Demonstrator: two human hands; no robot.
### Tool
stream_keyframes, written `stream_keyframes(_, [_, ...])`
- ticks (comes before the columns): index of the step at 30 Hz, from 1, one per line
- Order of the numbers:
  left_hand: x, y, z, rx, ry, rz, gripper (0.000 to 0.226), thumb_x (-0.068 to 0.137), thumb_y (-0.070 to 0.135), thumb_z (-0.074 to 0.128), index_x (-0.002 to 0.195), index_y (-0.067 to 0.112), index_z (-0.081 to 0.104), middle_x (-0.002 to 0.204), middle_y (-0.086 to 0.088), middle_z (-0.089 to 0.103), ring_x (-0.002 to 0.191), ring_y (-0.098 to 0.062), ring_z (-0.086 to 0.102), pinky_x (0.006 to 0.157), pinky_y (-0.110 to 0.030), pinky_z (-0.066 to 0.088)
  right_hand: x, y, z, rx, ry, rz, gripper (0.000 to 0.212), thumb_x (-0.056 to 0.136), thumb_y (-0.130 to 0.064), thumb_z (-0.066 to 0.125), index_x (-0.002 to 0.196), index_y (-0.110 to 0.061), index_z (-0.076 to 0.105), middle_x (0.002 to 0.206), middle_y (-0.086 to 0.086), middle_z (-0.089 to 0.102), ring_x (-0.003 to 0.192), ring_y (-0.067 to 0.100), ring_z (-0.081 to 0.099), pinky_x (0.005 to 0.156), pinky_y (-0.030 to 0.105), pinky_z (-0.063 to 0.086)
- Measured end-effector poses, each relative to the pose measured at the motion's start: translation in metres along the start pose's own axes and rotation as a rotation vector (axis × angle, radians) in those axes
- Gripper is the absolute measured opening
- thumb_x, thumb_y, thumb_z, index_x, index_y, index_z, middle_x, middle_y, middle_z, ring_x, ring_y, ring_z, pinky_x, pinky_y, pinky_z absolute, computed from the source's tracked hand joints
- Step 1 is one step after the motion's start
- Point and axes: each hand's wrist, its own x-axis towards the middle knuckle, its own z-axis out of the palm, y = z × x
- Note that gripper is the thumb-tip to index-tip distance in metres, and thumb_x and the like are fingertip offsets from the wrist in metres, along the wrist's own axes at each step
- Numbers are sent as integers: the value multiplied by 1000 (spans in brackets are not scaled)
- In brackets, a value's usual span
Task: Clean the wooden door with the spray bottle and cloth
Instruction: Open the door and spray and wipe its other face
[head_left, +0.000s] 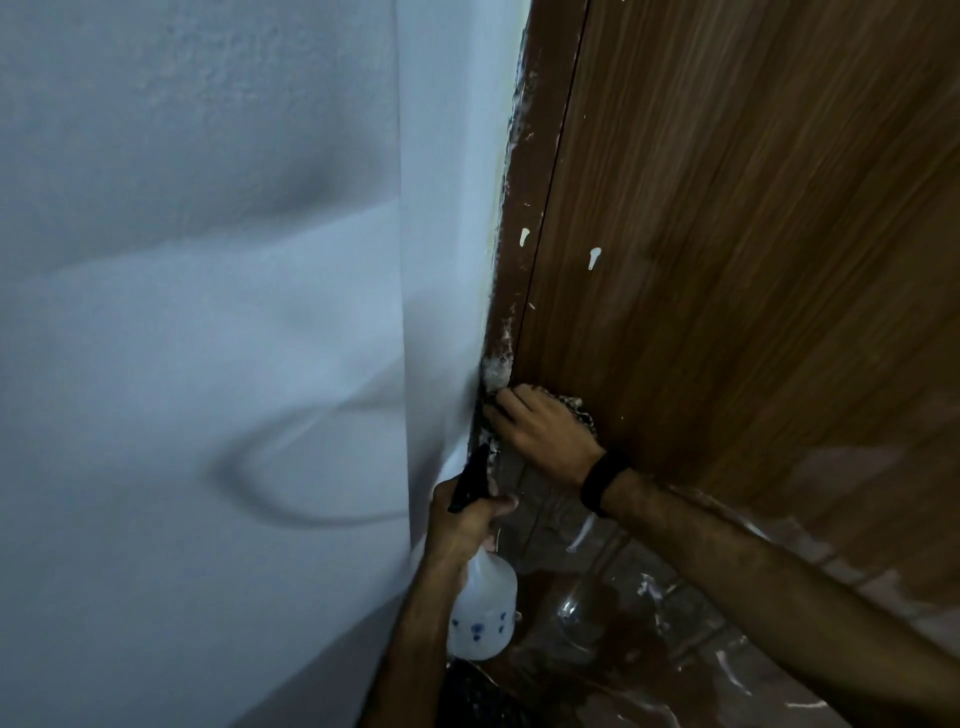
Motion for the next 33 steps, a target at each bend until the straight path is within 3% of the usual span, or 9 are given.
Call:
stream_keyframes(3, [1, 0, -3, -2, -8, 3, 21, 76, -3, 79, 94, 4, 71, 72, -9, 65, 44, -12, 50, 48, -27, 43, 16, 15, -20, 18, 89, 120, 39, 92, -4, 39, 122, 0, 65, 103, 14, 60, 88, 29, 50, 68, 40, 47])
stream_keyframes(7, [-1, -2, -1, -24, -24, 22, 19, 76, -5, 79, 85, 8, 67, 67, -4, 62, 45, -11, 51, 49, -27, 43, 28, 30, -43, 84, 176, 276, 43, 91, 3, 37, 127, 1, 61, 106, 19, 60, 90, 35, 53, 72, 45, 46])
stream_keyframes(14, [-6, -13, 1, -7, -85, 8, 21, 78, -7, 76, 83, 9, 64, 64, -2, 58, 43, -12, 46, 45, -27, 41, -57, -1, 1, 69, -24, 132, 44, 87, 3, 64, 131, 1, 58, 112, 18, 58, 97, 32, 47, 75, 43, 49])
stream_keyframes(18, [-7, -18, 1, 14, -116, -14, 19, 78, -5, 76, 81, 10, 63, 61, -1, 59, 41, -11, 47, 46, -28, 40, -98, -4, 5, 63, -90, 99, 42, 96, 0, 42, 137, 0, 52, 119, 19, 56, 101, 35, 53, 78, 45, 53])
stream_keyframes(21, [-9, -20, 5, 18, -142, -36, 19, 79, -4, 76, 82, 9, 63, 57, 0, 57, 41, -10, 46, 44, -26, 39, -94, 8, -10, 43, 31, 189, 45, 95, 7, 43, 138, 0, 51, 122, 20, 50, 98, 35, 50, 81, 44, 46])
stream_keyframes(25, [-10, -26, 13, 5, -163, -68, 20, 79, -5, 77, 81, 10, 63, 60, -5, 55, 41, -12, 45, 45, -27, 41, -76, 22, -36, 78, 230, 354, 46, 99, 6, 23, 135, -1, 51, 117, 19, 51, 91, 34, 49, 79, 43, 41])
stream_keyframes(28, [-10, -34, 18, 28, -175, -114, 26, 81, -3, 76, 83, 19, 63, 62, -6, 52, 39, -12, 41, 48, -28, 41, -76, 20, -33, 49, 236, 367, 43, 99, 9, 30, 131, 0, 58, 116, 18, 52, 90, 32, 49, 78, 42, 43])
stream_keyframes(31, [-11, -42, 24, 35, -213, -129, 31, 84, -2, 75, 80, 25, 61, 70, -13, 55, 39, -14, 40, 52, -30, 42, -94, 8, -13, 31, 139, 273, 44, 93, 15, 46, 133, 2, 58, 117, 21, 56, 92, 33, 49, 79, 43, 43])
stream_keyframes(33, [-11, -47, 25, 25, -224, -129, 36, 84, -1, 76, 79, 31, 60, 76, -18, 57, 41, -16, 41, 52, -31, 42, -106, -1, 1, 43, 48, 185, 43, 96, 11, 41, 136, 3, 56, 120, 21, 54, 98, 34, 51, 81, 44, 47])
